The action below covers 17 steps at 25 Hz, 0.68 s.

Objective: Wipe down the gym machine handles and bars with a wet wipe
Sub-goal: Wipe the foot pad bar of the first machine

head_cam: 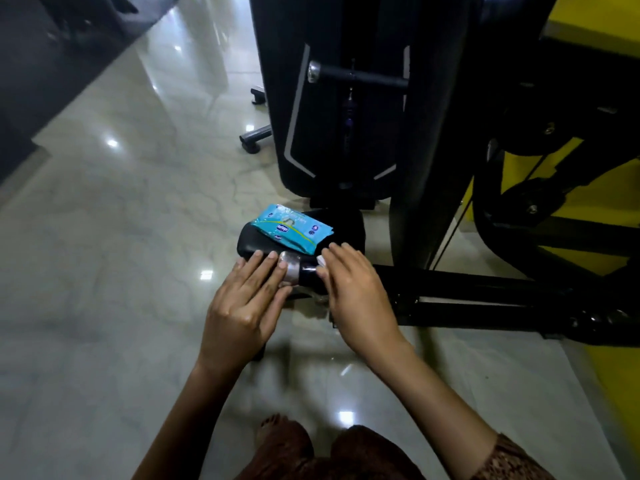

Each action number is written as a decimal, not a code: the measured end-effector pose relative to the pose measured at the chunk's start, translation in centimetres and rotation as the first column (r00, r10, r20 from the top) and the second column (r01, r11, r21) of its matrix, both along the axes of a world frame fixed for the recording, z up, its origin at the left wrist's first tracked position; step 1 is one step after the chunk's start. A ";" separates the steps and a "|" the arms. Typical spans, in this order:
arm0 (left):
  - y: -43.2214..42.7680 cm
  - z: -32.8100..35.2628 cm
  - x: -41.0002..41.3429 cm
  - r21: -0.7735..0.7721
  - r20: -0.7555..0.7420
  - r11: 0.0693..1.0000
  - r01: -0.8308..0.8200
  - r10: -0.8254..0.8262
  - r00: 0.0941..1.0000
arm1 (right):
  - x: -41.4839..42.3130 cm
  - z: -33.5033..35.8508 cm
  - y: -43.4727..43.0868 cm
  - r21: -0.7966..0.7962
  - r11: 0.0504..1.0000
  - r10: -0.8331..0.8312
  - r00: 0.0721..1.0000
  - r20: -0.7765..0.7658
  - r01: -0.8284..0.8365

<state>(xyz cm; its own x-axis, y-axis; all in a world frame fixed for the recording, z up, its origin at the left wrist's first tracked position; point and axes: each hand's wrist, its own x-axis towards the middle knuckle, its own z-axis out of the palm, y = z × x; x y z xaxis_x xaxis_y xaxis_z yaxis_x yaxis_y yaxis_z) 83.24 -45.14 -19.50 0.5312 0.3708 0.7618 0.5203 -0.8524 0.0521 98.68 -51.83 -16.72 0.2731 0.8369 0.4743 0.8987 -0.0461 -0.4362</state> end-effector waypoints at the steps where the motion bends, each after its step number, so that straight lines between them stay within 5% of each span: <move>1: 0.1 0.0 -0.1 -0.008 0.002 1.000 0.006 -0.006 1.000 | -0.2 -0.2 -0.4 -0.043 0.999 0.029 0.996 0.084 -0.025; 6: 0.0 0.1 0.2 -0.020 0.023 1.000 0.014 -0.014 1.000 | 0.0 2.1 -0.9 0.169 0.974 0.147 0.989 0.023 -0.149; 13: -0.1 -0.5 -0.2 -0.109 0.066 0.994 -0.012 0.020 0.998 | 0.5 -1.3 -1.2 -0.032 0.967 0.252 0.926 0.282 -0.254; 17: -0.1 -0.4 0.2 -0.111 0.064 0.994 0.000 0.007 0.998 | 3.1 -0.8 -4.4 0.063 0.996 0.033 0.923 0.384 -0.061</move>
